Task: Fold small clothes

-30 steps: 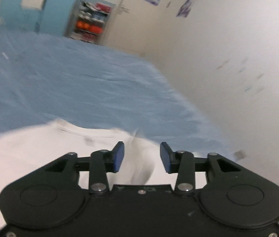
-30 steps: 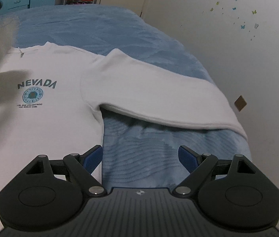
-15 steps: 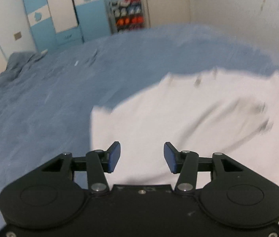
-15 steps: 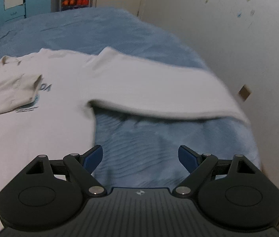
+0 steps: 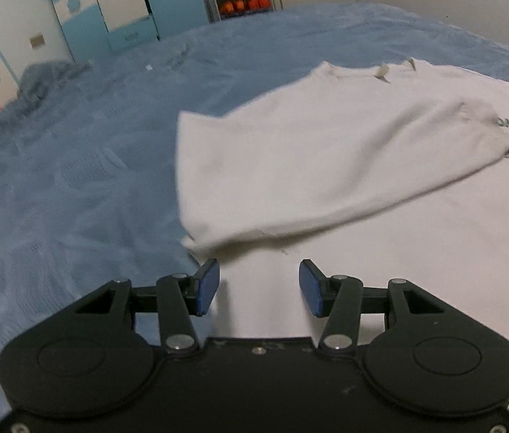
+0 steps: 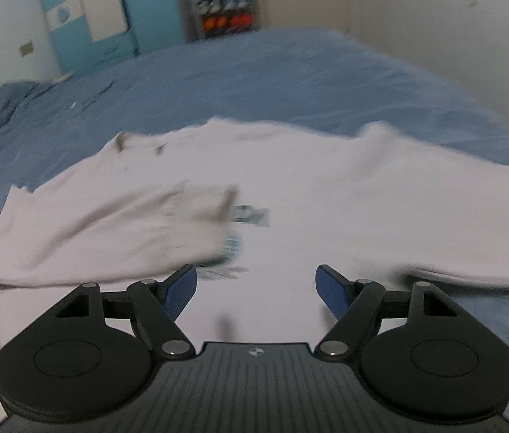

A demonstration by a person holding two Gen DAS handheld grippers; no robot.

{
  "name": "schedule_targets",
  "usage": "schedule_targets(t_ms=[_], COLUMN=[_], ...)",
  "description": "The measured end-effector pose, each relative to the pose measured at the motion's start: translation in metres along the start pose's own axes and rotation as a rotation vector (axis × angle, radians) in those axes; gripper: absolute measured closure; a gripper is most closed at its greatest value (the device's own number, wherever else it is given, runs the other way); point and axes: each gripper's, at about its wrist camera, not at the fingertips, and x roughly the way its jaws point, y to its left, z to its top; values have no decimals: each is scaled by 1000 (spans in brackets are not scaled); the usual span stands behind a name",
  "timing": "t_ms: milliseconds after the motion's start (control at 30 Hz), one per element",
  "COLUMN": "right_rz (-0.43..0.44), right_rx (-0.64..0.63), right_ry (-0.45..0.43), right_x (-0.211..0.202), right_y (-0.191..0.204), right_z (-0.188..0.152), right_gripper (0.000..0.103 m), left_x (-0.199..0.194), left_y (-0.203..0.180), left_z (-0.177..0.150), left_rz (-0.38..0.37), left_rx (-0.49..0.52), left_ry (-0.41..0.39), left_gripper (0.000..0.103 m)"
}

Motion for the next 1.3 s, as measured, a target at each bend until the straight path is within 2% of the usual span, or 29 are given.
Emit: schedule_targets(t_ms=[67,167,200,233,267,433,500,533,600,667,700,733,767,800,833,900,967,1000,1033,1067,1100,1167,1300], right_rz=[-14,-112,-123,-108,-84,-89,-209,-236,-239,-182,-167,-157,-146,-120,-93,-41,-28,-50,-74,-74,-100,-91,-87], right_rx=[-21,-59,-54,-46,-31,6,-1,10,78,98,84,64,40,14,2,12,14,5,-21,-47,-52,-11,22], right_ry=[13,47,37,20,16,-104,-193,-226,-220,-146,-119,-102,-90,-74,-57,-12,60,66,44,31,17,-3,-107], right_x=[30,76,85,87,87,47,27,17,7,14,20,25,31,39,44,60,82,86,88,88,87,80,44], right_y=[14,31,33,33,34,31,24,16,-5,-17,-16,-13,-7,0,6,15,25,29,35,40,43,39,30], right_z=[8,13,14,14,17,29,38,42,52,56,54,50,45,40,36,28,22,19,15,13,14,18,28], right_gripper=[15,16,35,81,101,103,103,103,103,103,94,78,69,49,35,33,34,42,71,90,99,100,100], left_x=[0,2,4,7,9,12,10,11,10,9,10,12,13,14,15,16,17,17,18,19,19,19,10], left_y=[9,16,17,18,18,21,23,24,23,19,18,19,20,20,19,19,19,20,21,22,23,26,33], left_z=[2,1,-1,-3,-4,-8,-5,-3,1,2,1,1,0,-2,-3,-5,-7,-7,-7,-7,-7,-7,-3], left_rz=[1,-53,-62,-65,-64,-70,-77,-79,-84,-68,-59,-63,-73,-80,-82,-74,-74,-76,-76,-76,-75,-75,-66], left_rx=[-11,-27,-26,-20,-15,-33,-43,-46,-38,-27,-30,-36,-43,-49,-49,-38,-26,-24,-24,-27,-31,-43,-69], left_ry=[-14,-3,1,6,11,7,-5,-10,-14,-15,-12,-10,-5,2,9,15,15,14,15,17,19,16,-30], left_gripper=[52,52,52,52,52,52,52,52,52,52,52,52,52,52,52,52,52,52,52,52,52,52,52])
